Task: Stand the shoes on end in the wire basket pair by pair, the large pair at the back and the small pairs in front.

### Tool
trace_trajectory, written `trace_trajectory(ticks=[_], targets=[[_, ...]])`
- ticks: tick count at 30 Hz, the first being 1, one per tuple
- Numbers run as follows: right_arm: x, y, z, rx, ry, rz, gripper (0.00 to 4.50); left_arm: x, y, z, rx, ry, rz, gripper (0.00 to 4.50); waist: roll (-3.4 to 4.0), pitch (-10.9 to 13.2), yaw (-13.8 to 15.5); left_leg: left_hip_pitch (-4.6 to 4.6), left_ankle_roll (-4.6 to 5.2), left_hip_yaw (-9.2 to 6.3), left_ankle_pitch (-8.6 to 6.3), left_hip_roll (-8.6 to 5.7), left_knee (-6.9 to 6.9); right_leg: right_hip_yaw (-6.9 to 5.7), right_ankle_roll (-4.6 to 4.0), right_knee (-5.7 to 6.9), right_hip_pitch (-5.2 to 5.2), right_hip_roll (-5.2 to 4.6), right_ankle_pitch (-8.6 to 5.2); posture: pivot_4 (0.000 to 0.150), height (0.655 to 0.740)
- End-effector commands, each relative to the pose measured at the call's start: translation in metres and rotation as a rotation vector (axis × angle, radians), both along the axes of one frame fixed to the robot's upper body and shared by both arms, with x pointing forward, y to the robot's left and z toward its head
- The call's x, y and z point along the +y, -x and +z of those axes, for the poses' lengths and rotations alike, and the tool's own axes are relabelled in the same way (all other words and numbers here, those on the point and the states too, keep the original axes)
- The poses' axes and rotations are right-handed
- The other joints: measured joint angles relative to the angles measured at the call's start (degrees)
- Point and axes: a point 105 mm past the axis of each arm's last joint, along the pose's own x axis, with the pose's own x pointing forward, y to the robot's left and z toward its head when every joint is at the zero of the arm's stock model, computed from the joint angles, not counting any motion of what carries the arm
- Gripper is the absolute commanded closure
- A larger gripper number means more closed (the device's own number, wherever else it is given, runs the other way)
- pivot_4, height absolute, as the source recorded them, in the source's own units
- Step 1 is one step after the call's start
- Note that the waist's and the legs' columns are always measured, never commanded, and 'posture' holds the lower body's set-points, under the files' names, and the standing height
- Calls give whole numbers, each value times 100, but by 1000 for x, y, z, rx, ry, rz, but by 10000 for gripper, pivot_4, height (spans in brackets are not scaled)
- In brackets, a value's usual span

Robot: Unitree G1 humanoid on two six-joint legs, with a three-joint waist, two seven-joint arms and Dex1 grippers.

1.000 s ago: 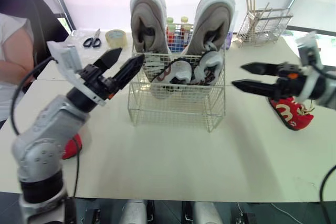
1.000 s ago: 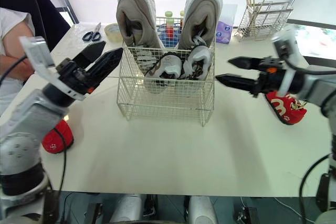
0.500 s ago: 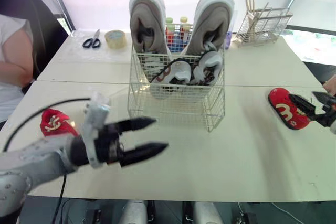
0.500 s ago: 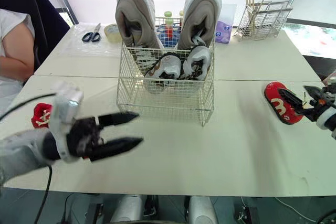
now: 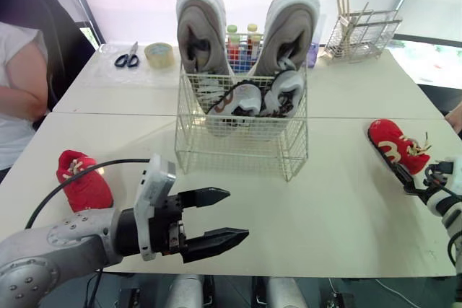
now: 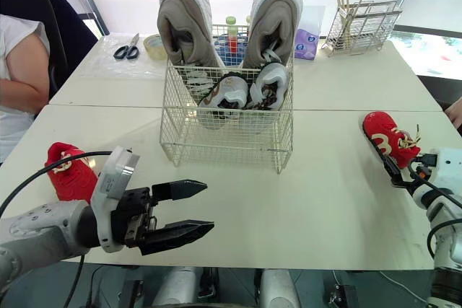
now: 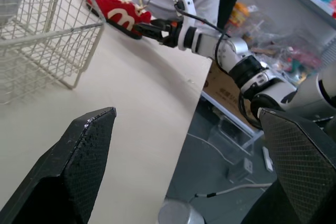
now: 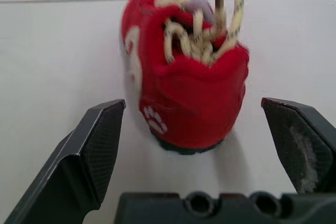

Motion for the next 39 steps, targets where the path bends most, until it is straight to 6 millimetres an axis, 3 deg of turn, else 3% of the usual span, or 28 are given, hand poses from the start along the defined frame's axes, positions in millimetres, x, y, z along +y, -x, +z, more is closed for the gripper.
trace_trajectory(ticks=[1,6,9,12,13,20,23,25,27,31,32,34,36,39], targets=[[-12,-7,2,-46,12,-46,0,0,3,4,-32,-4,1,152,4,2,-5,0,0,0,0,0,-1,1,0,0,0,0,0,1500,7352],[-13,-30,-18,-29,-29,-24,0,5,-2,3,-25,-28,22,152,4,2,-57,11,-6,4,5,2,-2,2,-3,0,5,7,2,1500,7352],[-11,-40,-19,-45,-26,-6,8037,6,-1,2,-15,-33,28,0,2,1,-51,21,-2,4,20,1,-8,3,-3,0,13,7,2,1500,7352],[-7,-47,-16,-68,-29,17,21839,9,0,-1,-3,-48,35,0,0,0,-44,29,-17,9,30,0,-16,9,-2,-4,16,6,3,1500,7352],[-5,-48,-16,-73,-31,26,24612,9,0,-3,0,-56,35,0,0,0,-44,29,-20,10,31,0,-16,9,-3,-4,17,6,3,1500,7352],[-2,-48,-16,-79,-21,47,25643,14,-2,-8,9,-73,43,0,-1,-1,-46,35,-36,11,26,3,-22,12,-3,-4,17,-1,3,1500,7352],[-14,-44,3,-143,4,10,25643,15,-4,-5,7,-51,43,0,-1,0,-35,36,-46,10,29,3,-27,12,-4,-4,17,0,2,1500,7352],[-25,-45,34,-225,49,-7,25643,18,-8,3,6,-9,50,0,10,6,-25,36,-51,11,32,3,-28,12,-4,-4,16,-1,2,1500,7352],[-35,-47,81,-339,92,-20,25643,23,-14,13,1,27,54,0,48,24,-6,34,-51,11,32,-1,-28,12,-4,-4,14,-6,2,1500,7352],[-28,-52,205,-609,177,81,25643,34,-27,34,-11,85,37,0,126,46,-51,33,-32,33,43,-10,-30,21,0,2,-2,-4,5,1500,7352],[-21,-52,226,-653,184,124,25643,36,-29,37,-11,94,33,0,130,50,-73,33,-32,36,43,-8,-33,23,0,2,-5,1,5,1500,7352],[19,-50,279,-736,222,358,25643,42,-39,45,-19,111,40,0,126,53,-94,36,-45,33,50,3,-53,29,10,2,-12,15,9,1500,7352],[64,-43,311,-759,255,604,25643,50,-45,51,-19,137,55,0,108,52,-116,35,-62,25,59,18,-69,30,15,2,-18,41,11,1500,7352],[134,-25,336,-736,273,980,25643,67,-54,64,-15,191,98,0,80,60,-163,38,-80,18,70,27,-98,27,3,2,-25,45,4,1500,7352]])
